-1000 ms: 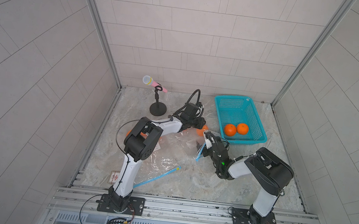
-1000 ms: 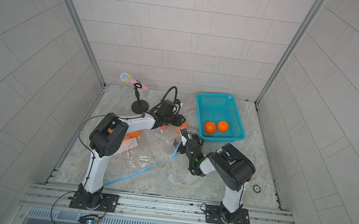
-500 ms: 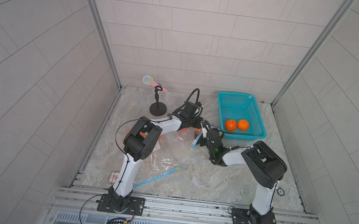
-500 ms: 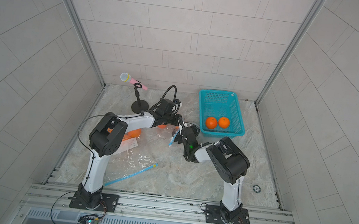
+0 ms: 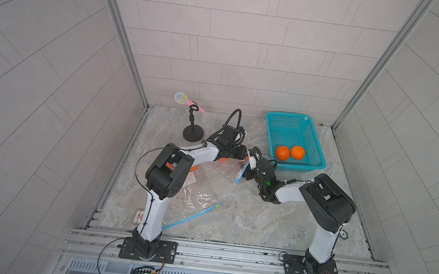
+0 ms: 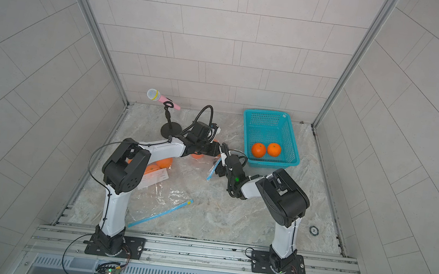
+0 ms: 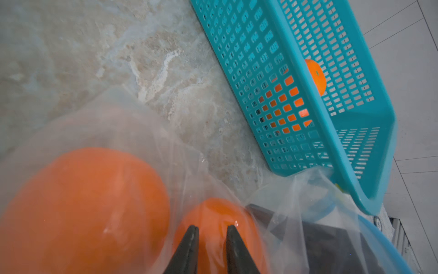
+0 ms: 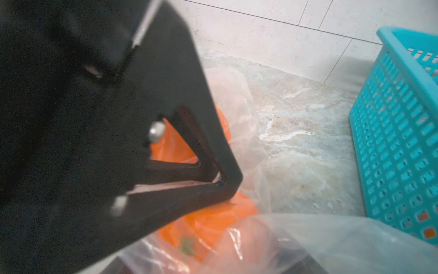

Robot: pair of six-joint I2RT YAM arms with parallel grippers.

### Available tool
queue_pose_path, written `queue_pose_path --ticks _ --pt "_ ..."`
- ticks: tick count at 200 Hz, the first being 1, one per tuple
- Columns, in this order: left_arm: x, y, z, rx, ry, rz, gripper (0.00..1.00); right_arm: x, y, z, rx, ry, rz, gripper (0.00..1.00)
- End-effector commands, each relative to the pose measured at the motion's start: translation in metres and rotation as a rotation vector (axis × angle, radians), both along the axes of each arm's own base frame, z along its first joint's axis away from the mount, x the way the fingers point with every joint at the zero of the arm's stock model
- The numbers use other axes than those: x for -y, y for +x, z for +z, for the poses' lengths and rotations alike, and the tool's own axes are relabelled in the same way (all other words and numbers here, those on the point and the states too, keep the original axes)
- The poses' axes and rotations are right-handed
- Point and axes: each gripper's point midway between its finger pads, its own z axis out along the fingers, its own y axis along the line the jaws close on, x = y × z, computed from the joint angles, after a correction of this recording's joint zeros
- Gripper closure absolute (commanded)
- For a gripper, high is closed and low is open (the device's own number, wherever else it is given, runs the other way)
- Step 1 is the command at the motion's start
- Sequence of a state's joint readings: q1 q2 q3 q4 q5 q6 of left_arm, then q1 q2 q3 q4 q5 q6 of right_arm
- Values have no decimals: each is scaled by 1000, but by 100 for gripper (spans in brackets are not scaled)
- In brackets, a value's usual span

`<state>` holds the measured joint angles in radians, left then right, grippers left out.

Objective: Open the zip-top bag and take out the orange
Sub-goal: Pick up the orange from the zipper food storage bag.

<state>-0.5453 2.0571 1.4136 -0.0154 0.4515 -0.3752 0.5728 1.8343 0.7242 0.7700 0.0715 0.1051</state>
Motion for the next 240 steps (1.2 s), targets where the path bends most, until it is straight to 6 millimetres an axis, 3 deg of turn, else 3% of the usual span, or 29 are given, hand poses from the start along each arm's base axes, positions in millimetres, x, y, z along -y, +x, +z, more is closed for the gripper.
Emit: queue_pose_path --ticks 1,21,27,41,80,125,133,181,210,240 --pt "-10 -10 -5 -35 32 14 59 12 -19 -3 -61 -3 10 22" --pt "-4 -6 -7 -26 17 -1 56 -1 -35 10 -76 74 104 22" --pt "-2 -6 -11 -36 18 -7 56 0 -47 0 -119 79 130 21" --pt "-2 -5 -19 -44 37 0 56 -4 -58 1 -153 125 157 22" --pt "-13 -6 -36 -63 96 44 58 8 -76 5 -188 122 136 20" --pt "1 -20 -47 -113 66 -7 70 11 -50 -12 -184 24 73 7" --pt "1 -22 -51 -124 70 -6 71 6 -39 -3 -152 38 66 6" --pt "4 -29 -63 -174 67 -30 74 -9 -11 -18 -116 23 70 1" --pt "-2 -29 -65 -169 94 -16 74 -8 -14 -36 -161 17 64 7" --pt "-9 -28 -59 -155 110 8 71 -5 -25 -27 -180 31 78 24"
